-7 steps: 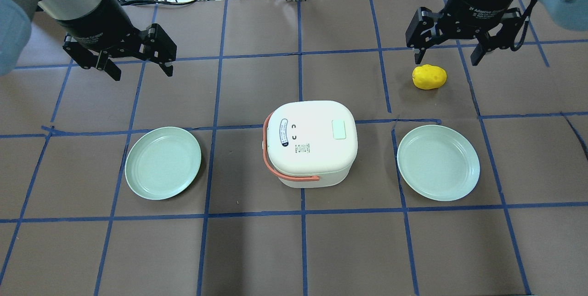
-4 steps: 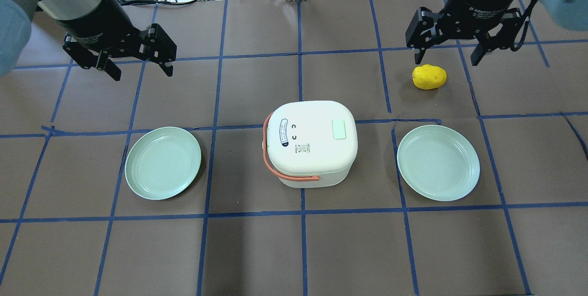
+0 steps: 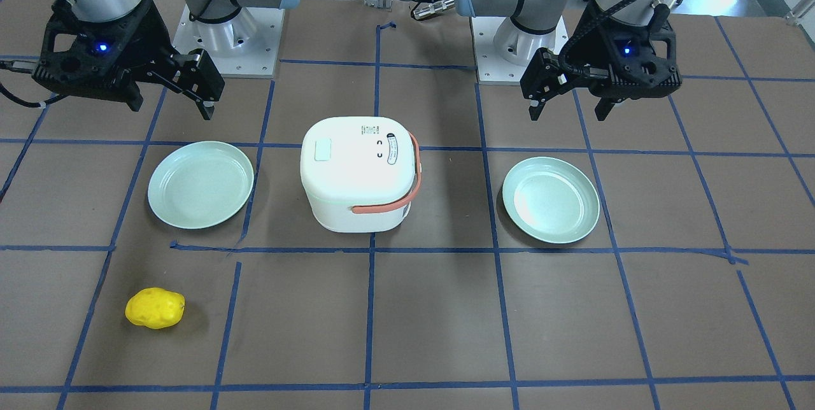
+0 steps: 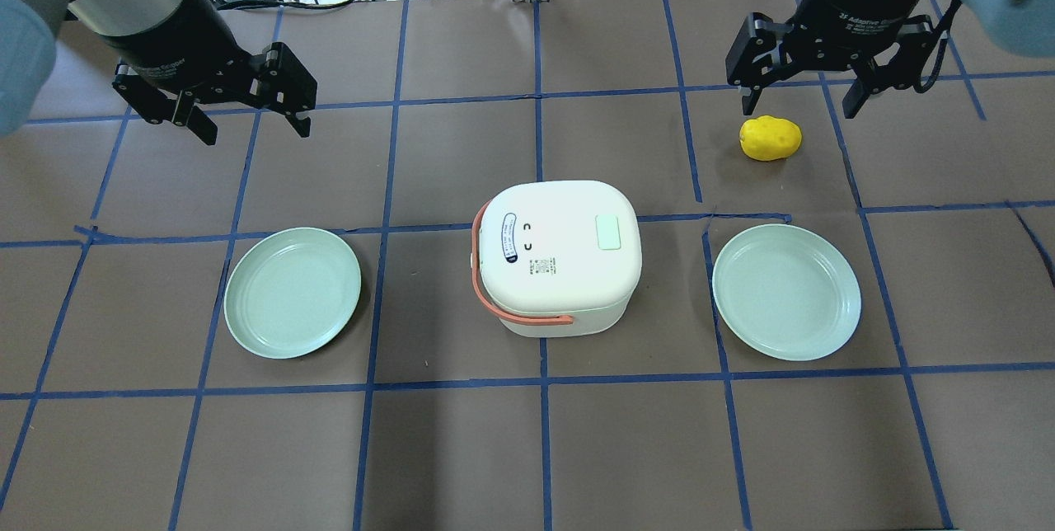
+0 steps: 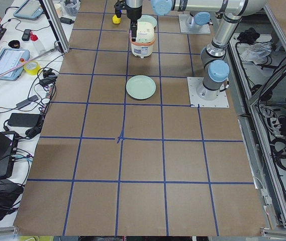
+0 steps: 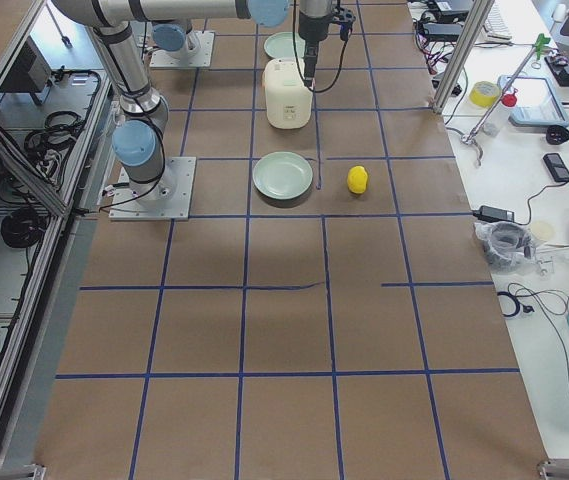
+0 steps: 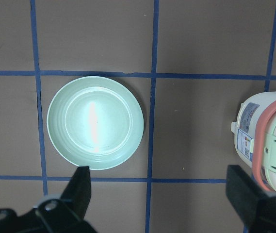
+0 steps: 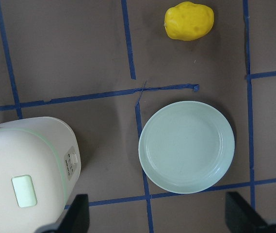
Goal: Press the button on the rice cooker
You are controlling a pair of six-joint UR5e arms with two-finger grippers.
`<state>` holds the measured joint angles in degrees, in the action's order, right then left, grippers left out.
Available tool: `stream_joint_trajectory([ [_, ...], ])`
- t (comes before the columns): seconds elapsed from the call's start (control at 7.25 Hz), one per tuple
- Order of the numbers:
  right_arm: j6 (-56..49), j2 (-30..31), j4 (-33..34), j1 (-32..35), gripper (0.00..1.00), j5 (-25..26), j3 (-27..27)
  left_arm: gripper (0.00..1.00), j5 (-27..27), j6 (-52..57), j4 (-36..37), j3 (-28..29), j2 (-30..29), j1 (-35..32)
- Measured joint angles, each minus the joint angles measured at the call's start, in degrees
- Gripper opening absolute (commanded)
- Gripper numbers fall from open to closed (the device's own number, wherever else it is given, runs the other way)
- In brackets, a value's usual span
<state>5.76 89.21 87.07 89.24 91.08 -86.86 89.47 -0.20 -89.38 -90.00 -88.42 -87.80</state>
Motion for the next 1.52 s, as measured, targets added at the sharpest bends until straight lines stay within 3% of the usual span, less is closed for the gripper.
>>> stream_joint_trajectory([
  [0.69,0.1,0.0,-0.2,0.0,1.00,0.2,-0.2,1.00,0.0,0.0,0.0,0.0,0.0,0.0],
  [0.83,0.1,0.0,-0.2,0.1,0.92,0.1,-0.2,1.00,0.0,0.0,0.0,0.0,0.0,0.0],
  [1.1,0.1,-0.1,0.3,0.2,0.40,-0.2,-0.2,1.00,0.0,0.0,0.0,0.0,0.0,0.0],
  [1.24,0.2,-0.1,0.4,0.3,0.21,-0.5,-0.3,1.00,0.0,0.0,0.0,0.0,0.0,0.0],
  [1.52,0.4,-0.1,0.1,0.6,0.00,-1.4,-0.6,1.00,0.0,0.0,0.0,0.0,0.0,0.0],
])
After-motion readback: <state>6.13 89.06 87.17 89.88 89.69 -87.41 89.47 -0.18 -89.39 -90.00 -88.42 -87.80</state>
